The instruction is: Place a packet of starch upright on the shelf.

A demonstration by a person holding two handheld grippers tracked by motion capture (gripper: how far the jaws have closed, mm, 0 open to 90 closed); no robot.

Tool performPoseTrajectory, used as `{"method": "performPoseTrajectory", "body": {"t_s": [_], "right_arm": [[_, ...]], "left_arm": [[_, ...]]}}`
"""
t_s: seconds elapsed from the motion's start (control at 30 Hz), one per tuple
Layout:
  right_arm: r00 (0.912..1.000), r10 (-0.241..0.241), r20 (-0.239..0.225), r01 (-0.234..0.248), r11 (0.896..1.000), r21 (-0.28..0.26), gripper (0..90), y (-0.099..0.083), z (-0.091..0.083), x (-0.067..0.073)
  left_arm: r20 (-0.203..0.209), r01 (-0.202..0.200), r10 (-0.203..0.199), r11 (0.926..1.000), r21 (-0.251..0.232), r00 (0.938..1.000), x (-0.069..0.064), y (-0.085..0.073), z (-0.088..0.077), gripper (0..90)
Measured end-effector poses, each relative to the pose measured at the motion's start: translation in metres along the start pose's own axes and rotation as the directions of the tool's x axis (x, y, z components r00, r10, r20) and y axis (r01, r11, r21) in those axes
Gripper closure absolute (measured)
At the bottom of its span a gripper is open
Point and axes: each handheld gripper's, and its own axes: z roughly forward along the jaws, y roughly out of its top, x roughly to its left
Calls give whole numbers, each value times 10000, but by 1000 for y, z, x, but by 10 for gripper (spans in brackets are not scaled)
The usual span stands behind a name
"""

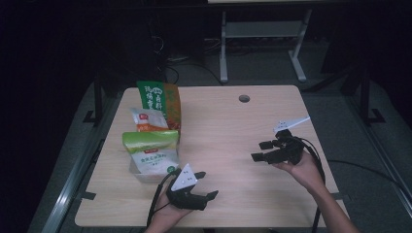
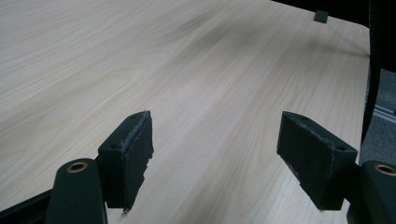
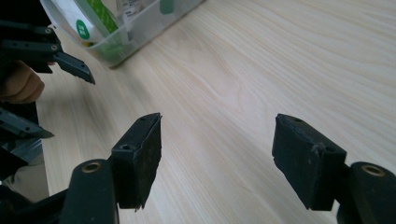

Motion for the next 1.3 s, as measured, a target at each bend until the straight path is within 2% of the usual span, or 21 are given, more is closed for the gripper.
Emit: {"method": "performPoseTrajectory", "body": {"t_s": [0.27,0.77,0.93,1.07,1.3], "right_arm": [[9997,264,7,-264,9996,-94,313,-17,-4,-5],[9979,643,-14,-643,9979,-2,305,-58,-3,-9],[9969,781,-7,-781,9968,-158,302,-69,-7,-9],[9962,872,29,-871,9958,-293,302,-80,-12,-9],[9947,1025,64,-1019,9927,-652,294,-96,-21,-5]], "left_arm": [[-13,113,-113,9999,-24,9999,1,0,0,262],[-78,75,-75,10000,54,9999,3,-2,-1,264],[-60,74,-73,10000,45,10000,3,-2,-1,268],[19,320,-320,9994,125,9995,3,-2,0,277],[82,356,-358,9991,224,9993,3,-3,0,277]]}}
